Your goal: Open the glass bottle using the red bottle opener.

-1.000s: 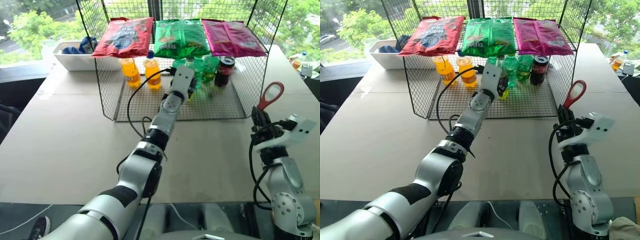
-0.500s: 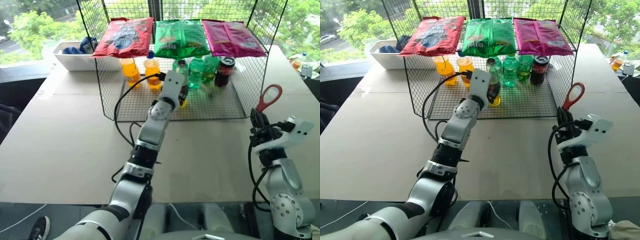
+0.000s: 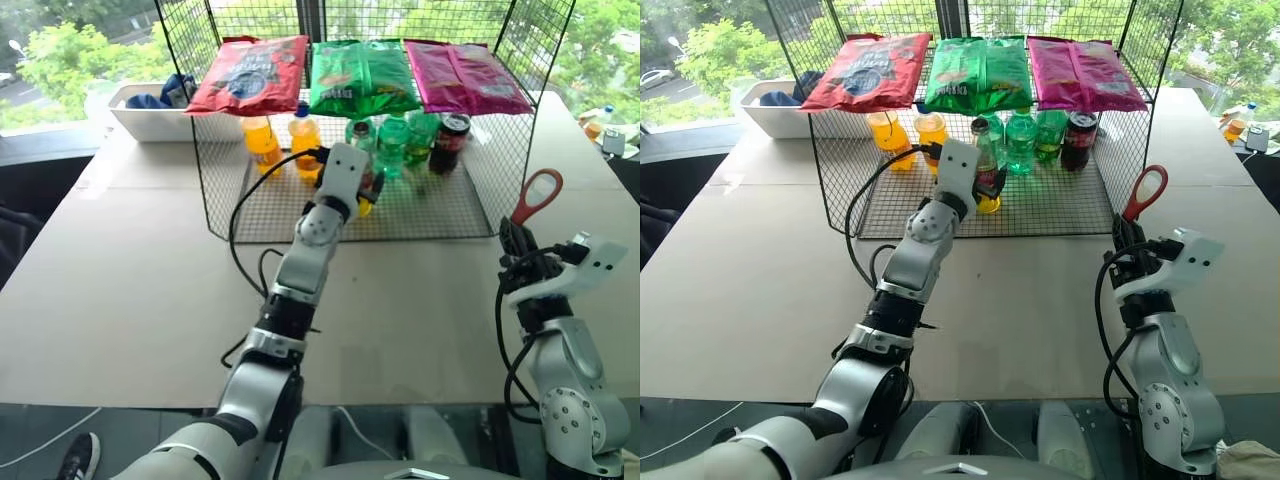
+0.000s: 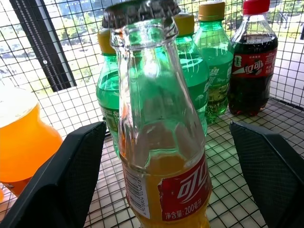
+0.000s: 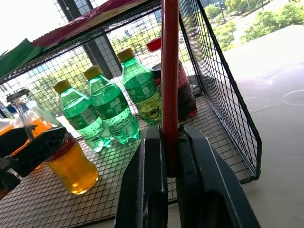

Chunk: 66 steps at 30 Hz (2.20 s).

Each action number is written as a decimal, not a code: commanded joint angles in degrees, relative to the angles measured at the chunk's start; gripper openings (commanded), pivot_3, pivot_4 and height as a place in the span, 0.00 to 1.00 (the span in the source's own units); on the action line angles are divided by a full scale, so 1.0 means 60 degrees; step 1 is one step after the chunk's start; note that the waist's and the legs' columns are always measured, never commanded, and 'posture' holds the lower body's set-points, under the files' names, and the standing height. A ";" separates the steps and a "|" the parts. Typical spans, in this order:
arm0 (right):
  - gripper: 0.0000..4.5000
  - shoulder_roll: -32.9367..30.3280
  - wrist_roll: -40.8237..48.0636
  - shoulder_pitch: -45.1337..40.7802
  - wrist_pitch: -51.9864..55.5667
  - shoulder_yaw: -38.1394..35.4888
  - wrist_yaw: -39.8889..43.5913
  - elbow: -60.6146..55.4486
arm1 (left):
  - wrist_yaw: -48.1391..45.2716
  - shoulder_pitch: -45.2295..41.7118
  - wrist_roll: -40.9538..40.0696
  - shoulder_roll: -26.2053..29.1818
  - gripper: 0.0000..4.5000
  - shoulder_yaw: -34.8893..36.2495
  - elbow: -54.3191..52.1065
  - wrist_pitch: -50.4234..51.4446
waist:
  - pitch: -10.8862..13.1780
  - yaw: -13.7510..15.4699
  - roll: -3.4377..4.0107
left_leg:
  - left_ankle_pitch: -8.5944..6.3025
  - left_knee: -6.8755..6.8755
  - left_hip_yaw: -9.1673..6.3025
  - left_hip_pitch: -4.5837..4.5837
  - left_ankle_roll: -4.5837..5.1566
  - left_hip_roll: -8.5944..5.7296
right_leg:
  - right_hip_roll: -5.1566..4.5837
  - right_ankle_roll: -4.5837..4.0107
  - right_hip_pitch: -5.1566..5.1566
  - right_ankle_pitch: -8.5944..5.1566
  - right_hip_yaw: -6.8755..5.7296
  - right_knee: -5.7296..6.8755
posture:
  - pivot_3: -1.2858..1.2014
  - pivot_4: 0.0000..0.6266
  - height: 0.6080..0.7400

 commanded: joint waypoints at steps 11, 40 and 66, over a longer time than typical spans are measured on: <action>0.00 -0.0065 0.0049 -0.0116 -0.0029 -0.0074 -0.0009 -0.0405 | 0.0397 -0.1796 -0.0271 -0.0240 0.96 0.0308 0.4111 -0.2750 | 0.0000 -0.0003 -0.0001 | 0.0000 0.0000 0.0000 -0.0002 0.0001 -0.0005 | -0.0001 0.0000 -0.0001 0.0000 -0.0002 -0.0001 | 0.52 0.24 1.00; 0.00 -0.0902 -0.0711 -0.0617 -0.0316 -0.0072 0.0686 0.0150 | -0.7128 0.1726 -0.4054 0.2566 0.60 -0.0526 -0.3693 0.0688 | -0.0004 -0.0044 0.0006 | 0.0000 -0.0002 0.0005 0.0008 0.0000 0.0011 | 0.0004 -0.0001 0.0002 0.0000 0.0006 -0.0004 | 0.52 0.24 1.00; 0.00 -0.0983 -0.1241 -0.0838 -0.0100 0.0405 0.1169 0.0211 | -0.5895 0.2995 -0.3829 0.2048 0.99 -0.0478 -0.4310 -0.0564 | -0.0005 -0.0016 0.0007 | 0.0000 0.0000 0.0003 0.0015 0.0001 0.0015 | 0.0004 -0.0001 0.0006 0.0000 0.0006 -0.0004 | 0.52 0.24 1.00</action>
